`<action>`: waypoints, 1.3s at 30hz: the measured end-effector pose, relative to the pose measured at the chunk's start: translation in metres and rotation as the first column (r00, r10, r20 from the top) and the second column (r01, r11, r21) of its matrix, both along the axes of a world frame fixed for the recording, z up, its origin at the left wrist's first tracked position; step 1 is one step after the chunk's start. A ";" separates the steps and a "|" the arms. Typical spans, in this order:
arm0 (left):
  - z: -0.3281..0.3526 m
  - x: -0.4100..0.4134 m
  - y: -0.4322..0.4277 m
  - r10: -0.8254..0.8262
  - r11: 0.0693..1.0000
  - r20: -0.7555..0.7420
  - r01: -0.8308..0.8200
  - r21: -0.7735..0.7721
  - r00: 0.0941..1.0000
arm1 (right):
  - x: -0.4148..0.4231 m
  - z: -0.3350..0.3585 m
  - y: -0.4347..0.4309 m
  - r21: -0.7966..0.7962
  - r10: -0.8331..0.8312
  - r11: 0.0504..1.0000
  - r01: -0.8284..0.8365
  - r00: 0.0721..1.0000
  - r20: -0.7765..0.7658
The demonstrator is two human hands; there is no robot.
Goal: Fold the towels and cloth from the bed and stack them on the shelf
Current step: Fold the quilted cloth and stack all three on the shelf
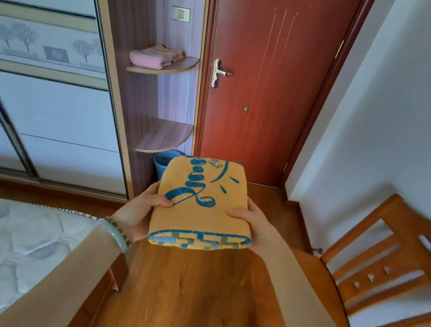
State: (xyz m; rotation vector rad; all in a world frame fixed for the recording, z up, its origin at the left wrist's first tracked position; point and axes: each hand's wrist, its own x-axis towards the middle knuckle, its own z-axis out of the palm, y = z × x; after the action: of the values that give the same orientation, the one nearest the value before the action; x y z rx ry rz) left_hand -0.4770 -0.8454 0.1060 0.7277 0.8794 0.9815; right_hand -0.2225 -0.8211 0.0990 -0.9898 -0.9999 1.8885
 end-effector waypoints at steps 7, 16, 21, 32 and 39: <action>0.009 -0.029 0.163 0.017 1.000 -0.005 -0.017 -0.001 1.000 | -0.029 0.009 0.166 0.028 0.046 0.999 -0.045 0.999 -0.026; 0.006 -0.045 0.385 0.123 0.992 -0.017 -0.123 -0.002 0.992 | -0.050 0.007 0.410 0.053 0.128 0.990 -0.128 0.992 -0.004; 0.027 -0.050 0.506 0.164 0.984 -0.005 -0.164 0.064 0.986 | -0.060 0.036 0.541 0.062 0.149 0.987 -0.151 0.988 0.036; 0.015 -0.101 0.715 0.270 0.961 -0.025 -0.268 0.071 0.962 | -0.114 0.034 0.766 0.027 0.234 0.971 -0.236 0.971 0.054; 0.039 -0.146 0.861 0.275 0.954 -0.026 -0.269 0.133 0.961 | -0.167 0.047 0.921 0.032 0.234 0.971 -0.236 0.971 0.051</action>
State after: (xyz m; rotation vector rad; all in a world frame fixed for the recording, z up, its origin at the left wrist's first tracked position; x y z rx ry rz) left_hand -0.6234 0.0159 0.1449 0.7517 0.9794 1.2807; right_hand -0.3891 0.1004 0.1463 -0.9310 -1.2223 2.0369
